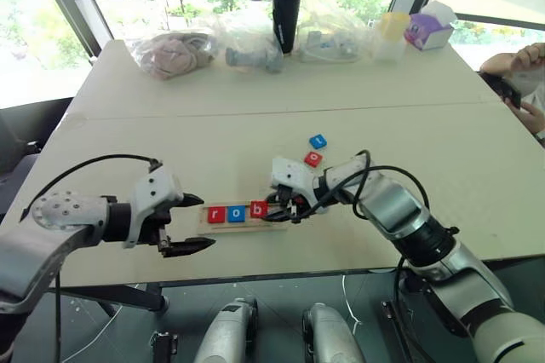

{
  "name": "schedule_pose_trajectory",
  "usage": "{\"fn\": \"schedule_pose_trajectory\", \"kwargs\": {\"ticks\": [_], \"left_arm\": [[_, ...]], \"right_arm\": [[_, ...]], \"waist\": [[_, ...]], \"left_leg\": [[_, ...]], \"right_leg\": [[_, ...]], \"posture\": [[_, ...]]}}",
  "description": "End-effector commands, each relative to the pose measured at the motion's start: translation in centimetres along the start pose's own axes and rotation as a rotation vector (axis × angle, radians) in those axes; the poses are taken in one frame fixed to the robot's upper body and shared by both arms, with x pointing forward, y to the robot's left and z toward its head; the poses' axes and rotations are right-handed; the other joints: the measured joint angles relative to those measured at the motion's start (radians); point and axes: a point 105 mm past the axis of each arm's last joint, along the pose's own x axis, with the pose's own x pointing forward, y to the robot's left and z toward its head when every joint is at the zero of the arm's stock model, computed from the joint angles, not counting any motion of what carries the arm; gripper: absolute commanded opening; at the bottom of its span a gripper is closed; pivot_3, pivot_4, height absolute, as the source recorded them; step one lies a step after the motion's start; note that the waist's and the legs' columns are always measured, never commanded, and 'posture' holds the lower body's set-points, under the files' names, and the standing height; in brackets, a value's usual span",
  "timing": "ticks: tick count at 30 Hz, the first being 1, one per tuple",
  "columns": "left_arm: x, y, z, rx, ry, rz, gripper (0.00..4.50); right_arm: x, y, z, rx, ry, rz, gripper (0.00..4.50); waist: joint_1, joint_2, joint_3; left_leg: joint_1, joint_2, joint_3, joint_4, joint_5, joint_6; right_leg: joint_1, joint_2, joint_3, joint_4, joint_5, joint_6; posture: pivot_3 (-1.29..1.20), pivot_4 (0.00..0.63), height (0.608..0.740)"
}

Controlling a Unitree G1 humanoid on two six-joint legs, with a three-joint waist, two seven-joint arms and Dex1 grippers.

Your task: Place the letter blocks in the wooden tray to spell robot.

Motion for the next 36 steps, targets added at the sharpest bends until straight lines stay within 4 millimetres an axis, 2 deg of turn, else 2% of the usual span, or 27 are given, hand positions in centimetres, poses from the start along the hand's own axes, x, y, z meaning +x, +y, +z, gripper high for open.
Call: {"fn": "schedule_pose_trajectory", "kwargs": {"ticks": [1, 13, 36], "left_arm": [[-0.6, -0.1, 0.8, 0.035, -0.016, 0.020, 4.50], [-0.7, 0.0, 0.8, 0.025, -0.018, 0.032, 4.50], [-0.1, 0.0, 1.0, 0.021, -0.037, 0.046, 4.50]], "right_arm": [[0.1, 0.1, 0.8, -0.056, -0.012, -0.010, 1.09], [1.3, -1.2, 0.5, -0.067, 0.008, -0.049, 1.09], [2.6, -1.0, 1.3, -0.053, -0.014, -0.038, 1.09]], "waist": [[0.000, 0.000, 0.000], [-0.001, 0.000, 0.000], [-0.001, 0.000, 0.000]], "left_leg": [[0.000, 0.000, 0.000, 0.000, 0.000, 0.000], [0.000, 0.000, 0.000, 0.000, 0.000, 0.000], [0.001, 0.000, 0.000, 0.000, 0.001, -0.001]], "right_leg": [[0.000, 0.000, 0.000, 0.000, 0.000, 0.000], [0.000, 0.000, 0.000, 0.000, 0.000, 0.000], [0.000, 0.001, 0.000, 0.001, 0.001, 0.001]], "posture": [[0.00, 0.150, 0.740], [0.00, 0.150, 0.740], [0.00, 0.150, 0.740]]}}
